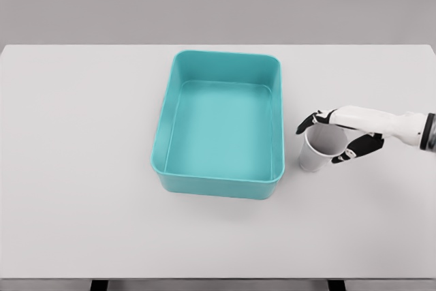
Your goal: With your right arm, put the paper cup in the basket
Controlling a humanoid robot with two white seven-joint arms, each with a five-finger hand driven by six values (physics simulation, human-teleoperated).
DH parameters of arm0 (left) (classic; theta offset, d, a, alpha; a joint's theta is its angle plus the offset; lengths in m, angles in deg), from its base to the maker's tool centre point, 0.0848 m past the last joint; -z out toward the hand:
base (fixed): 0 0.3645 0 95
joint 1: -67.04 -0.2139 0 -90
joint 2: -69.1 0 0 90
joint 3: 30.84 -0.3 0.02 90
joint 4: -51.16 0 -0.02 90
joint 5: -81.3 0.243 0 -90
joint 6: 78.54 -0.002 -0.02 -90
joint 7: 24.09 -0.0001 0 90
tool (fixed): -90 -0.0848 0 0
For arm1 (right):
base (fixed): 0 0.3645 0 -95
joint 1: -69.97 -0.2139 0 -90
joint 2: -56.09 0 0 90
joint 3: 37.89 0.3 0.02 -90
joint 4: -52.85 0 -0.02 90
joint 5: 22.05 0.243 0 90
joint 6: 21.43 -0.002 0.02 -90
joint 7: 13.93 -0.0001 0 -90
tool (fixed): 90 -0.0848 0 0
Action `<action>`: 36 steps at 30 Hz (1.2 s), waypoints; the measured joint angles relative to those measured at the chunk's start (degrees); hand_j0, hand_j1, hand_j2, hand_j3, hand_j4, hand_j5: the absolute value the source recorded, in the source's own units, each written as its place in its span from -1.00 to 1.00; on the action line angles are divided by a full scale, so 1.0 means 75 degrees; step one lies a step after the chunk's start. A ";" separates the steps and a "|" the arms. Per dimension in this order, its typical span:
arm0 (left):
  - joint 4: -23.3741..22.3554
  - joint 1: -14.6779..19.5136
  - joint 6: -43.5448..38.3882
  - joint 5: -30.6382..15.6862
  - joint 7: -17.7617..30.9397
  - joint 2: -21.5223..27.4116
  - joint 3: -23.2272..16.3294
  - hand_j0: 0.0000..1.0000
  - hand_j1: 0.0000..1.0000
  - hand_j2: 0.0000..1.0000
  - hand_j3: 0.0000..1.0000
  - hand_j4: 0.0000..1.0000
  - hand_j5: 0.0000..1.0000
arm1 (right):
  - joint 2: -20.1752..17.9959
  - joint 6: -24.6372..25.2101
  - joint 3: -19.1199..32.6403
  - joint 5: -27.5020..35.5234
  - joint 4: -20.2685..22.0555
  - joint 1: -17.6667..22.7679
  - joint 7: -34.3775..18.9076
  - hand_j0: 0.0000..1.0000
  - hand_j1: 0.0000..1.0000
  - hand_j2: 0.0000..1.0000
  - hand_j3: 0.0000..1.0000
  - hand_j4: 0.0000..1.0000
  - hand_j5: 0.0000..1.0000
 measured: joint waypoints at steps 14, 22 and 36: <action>0.0000 0.0000 0.0000 0.0000 0.0000 0.0000 0.0000 1.00 1.00 1.00 1.00 1.00 1.00 | 0.0017 0.0021 0.0862 -0.0002 0.0012 -0.0035 0.0001 0.35 0.35 0.35 0.35 0.35 0.35; 0.0000 0.0000 0.0000 0.0000 0.0000 0.0000 0.0000 1.00 1.00 1.00 1.00 1.00 1.00 | 0.0068 0.0056 0.0997 0.0002 0.0037 -0.0504 0.0015 0.35 0.35 0.35 0.35 0.35 0.35; 0.0000 0.0000 0.0000 0.0000 0.0000 0.0000 0.0000 1.00 1.00 1.00 1.00 1.00 1.00 | 0.0461 0.0456 0.0980 -0.0008 0.0390 -0.1160 0.0035 0.35 0.35 0.35 0.35 0.35 0.35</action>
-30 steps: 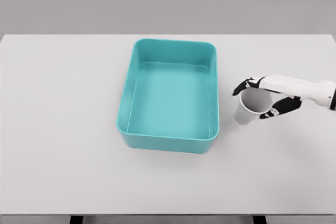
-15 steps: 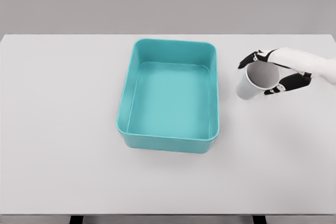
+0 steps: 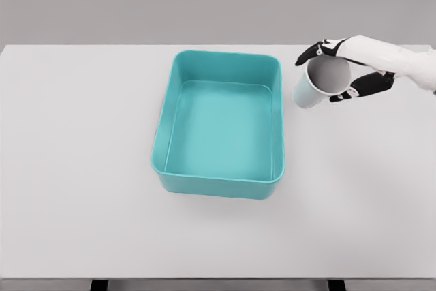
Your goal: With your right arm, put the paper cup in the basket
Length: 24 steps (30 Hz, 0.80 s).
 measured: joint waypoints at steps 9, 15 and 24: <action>0.0000 0.0000 0.0000 0.0000 0.0000 0.0000 0.0000 1.00 1.00 1.00 1.00 1.00 1.00 | 0.0424 0.0459 -0.0092 -0.0135 0.0264 -0.0574 -0.0030 0.35 0.35 0.35 0.35 0.35 0.35; 0.0000 0.0000 0.0000 0.0000 0.0000 0.0000 0.0000 1.00 1.00 1.00 1.00 1.00 1.00 | 0.1028 0.0719 -0.0581 -0.0557 0.0314 -0.1113 -0.0033 0.35 0.35 0.35 0.35 0.35 0.35; 0.0000 0.0000 0.0000 0.0000 0.0000 0.0000 0.0000 1.00 1.00 1.00 1.00 1.00 1.00 | 0.1812 0.0939 -0.1353 -0.1599 0.0264 -0.1277 -0.0039 0.29 0.29 0.29 0.29 0.29 0.29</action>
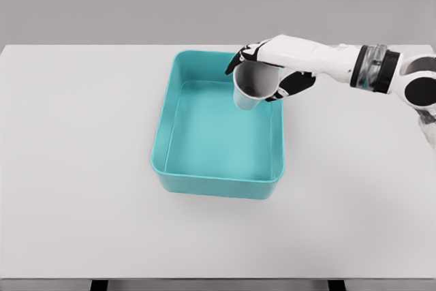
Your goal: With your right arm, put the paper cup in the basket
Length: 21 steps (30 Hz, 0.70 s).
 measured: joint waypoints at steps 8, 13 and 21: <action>0.0000 0.0000 0.0000 0.0000 0.0000 0.0000 0.0000 1.00 1.00 1.00 1.00 1.00 1.00 | 0.0601 0.0293 -0.0693 -0.1572 -0.0023 -0.0305 -0.0001 0.30 0.30 0.30 0.30 0.30 0.30; 0.0000 0.0000 0.0000 0.0000 0.0000 0.0000 -0.0001 1.00 1.00 1.00 1.00 1.00 1.00 | 0.0828 0.0334 -0.1163 -0.2125 -0.0032 -0.0363 -0.0002 0.30 0.30 0.30 0.30 0.30 0.30; 0.0000 0.0000 0.0000 0.0000 0.0000 0.0000 0.0000 1.00 1.00 1.00 1.00 1.00 1.00 | 0.0979 0.0343 -0.1469 -0.2913 -0.0348 -0.0363 0.0000 0.30 0.30 0.30 0.30 0.30 0.30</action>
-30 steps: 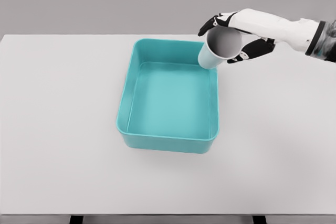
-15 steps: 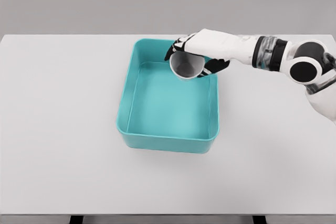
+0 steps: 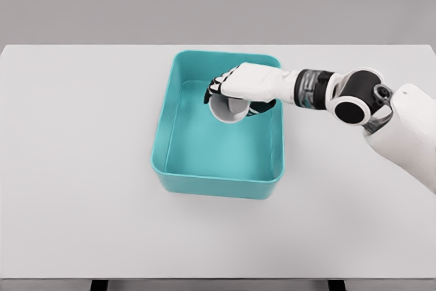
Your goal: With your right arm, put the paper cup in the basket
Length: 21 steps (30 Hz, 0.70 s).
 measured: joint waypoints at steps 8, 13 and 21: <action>0.0000 0.0000 0.0000 0.0000 0.0000 0.0000 0.0000 1.00 1.00 1.00 1.00 1.00 1.00 | 0.0236 -0.0001 -0.0082 -0.0362 -0.0297 0.0000 -0.0002 0.32 0.32 0.32 0.32 0.32 0.32; 0.0000 0.0000 0.0000 0.0000 0.0000 0.0000 0.0000 1.00 1.00 1.00 1.00 1.00 1.00 | 0.0289 -0.0030 -0.0092 -0.0433 -0.0315 0.0000 -0.0001 1.00 1.00 1.00 1.00 1.00 1.00; 0.0000 0.0000 0.0000 0.0000 0.0000 0.0000 0.0000 1.00 1.00 1.00 1.00 1.00 1.00 | 0.0415 -0.0090 -0.0135 -0.0465 -0.0281 -0.0059 -0.0001 1.00 1.00 1.00 1.00 1.00 1.00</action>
